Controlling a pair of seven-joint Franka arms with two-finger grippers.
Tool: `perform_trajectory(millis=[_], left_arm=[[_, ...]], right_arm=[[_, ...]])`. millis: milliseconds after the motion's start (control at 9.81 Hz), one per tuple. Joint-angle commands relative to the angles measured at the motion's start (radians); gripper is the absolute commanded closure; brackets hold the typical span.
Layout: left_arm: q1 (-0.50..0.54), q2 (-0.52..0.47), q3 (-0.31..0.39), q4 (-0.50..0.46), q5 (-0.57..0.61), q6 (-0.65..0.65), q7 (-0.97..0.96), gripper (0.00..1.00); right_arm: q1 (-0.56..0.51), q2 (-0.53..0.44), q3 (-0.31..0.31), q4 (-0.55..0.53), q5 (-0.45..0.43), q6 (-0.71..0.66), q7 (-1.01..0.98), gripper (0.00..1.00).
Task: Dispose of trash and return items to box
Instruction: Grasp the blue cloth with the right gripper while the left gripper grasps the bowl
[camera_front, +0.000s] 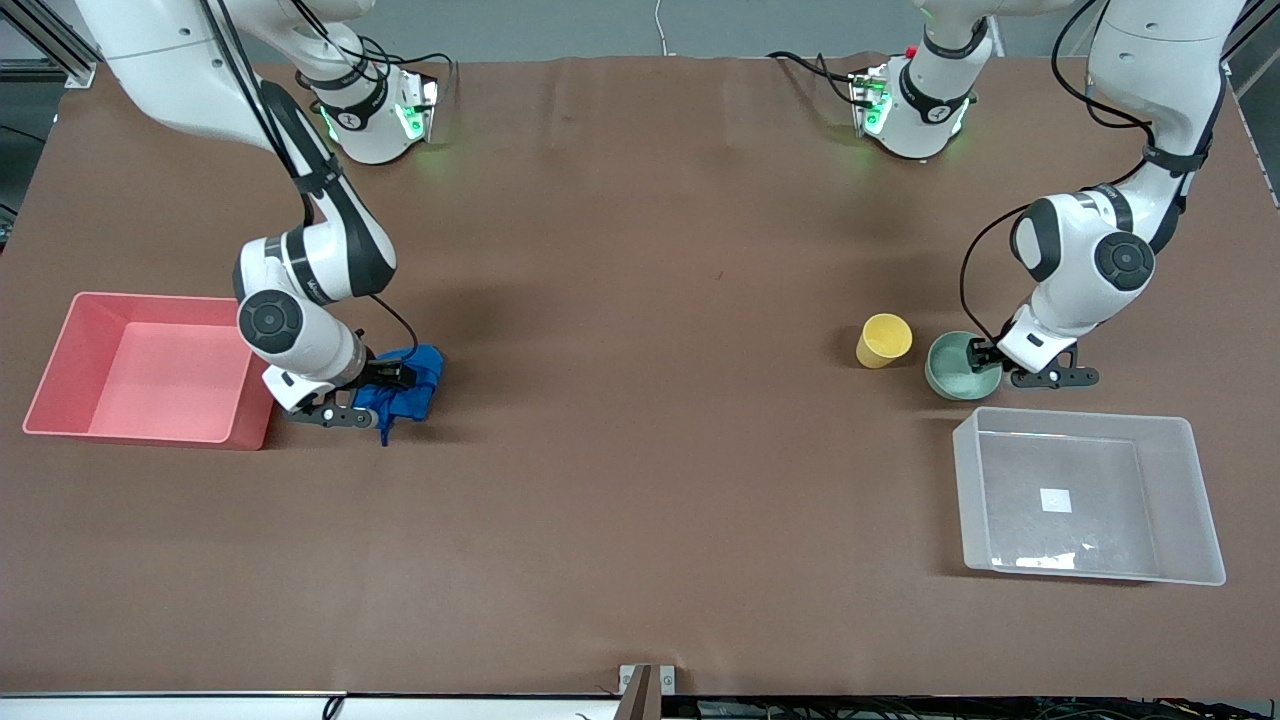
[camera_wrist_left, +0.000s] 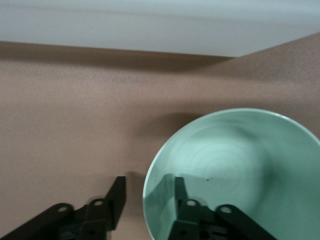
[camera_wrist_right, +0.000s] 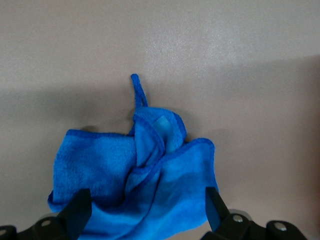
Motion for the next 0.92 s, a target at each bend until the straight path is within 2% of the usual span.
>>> perform_trajectory(millis=[0, 102, 204, 306, 408, 510, 713, 815], left_arm=[[0.003, -0.016, -0.002, -0.037, 0.014, 0.012, -0.014, 1.0], [0.003, -0.055, -0.001, -0.06, 0.014, 0.006, -0.012, 1.0], [0.003, -0.112, -0.001, -0.086, 0.014, -0.008, -0.006, 1.0], [0.003, -0.179, -0.001, -0.096, 0.014, -0.056, 0.002, 1.0], [0.001, -0.244, -0.001, -0.084, 0.014, -0.165, 0.003, 1.0], [0.001, -0.301, -0.001, -0.065, 0.014, -0.23, 0.009, 1.0], [0.0, -0.332, -0.001, 0.05, 0.014, -0.378, 0.011, 1.0], [0.001, -0.291, -0.001, 0.146, 0.014, -0.42, 0.017, 0.99]], right_arm=[[-0.024, -0.01, 0.011, -0.079, -0.033, 0.116, 0.017, 0.0], [-0.025, -0.01, 0.011, -0.093, -0.033, 0.138, 0.017, 0.03], [-0.027, -0.008, 0.011, -0.094, -0.034, 0.138, 0.017, 0.26], [-0.025, -0.007, 0.011, -0.094, -0.033, 0.137, 0.018, 0.63], [-0.025, -0.004, 0.011, -0.094, -0.033, 0.141, 0.04, 0.85], [-0.025, -0.004, 0.011, -0.087, -0.033, 0.14, 0.061, 0.96], [-0.042, -0.011, 0.012, -0.068, -0.033, 0.105, 0.057, 0.99], [-0.038, -0.024, 0.014, -0.011, -0.03, -0.02, 0.064, 0.99]])
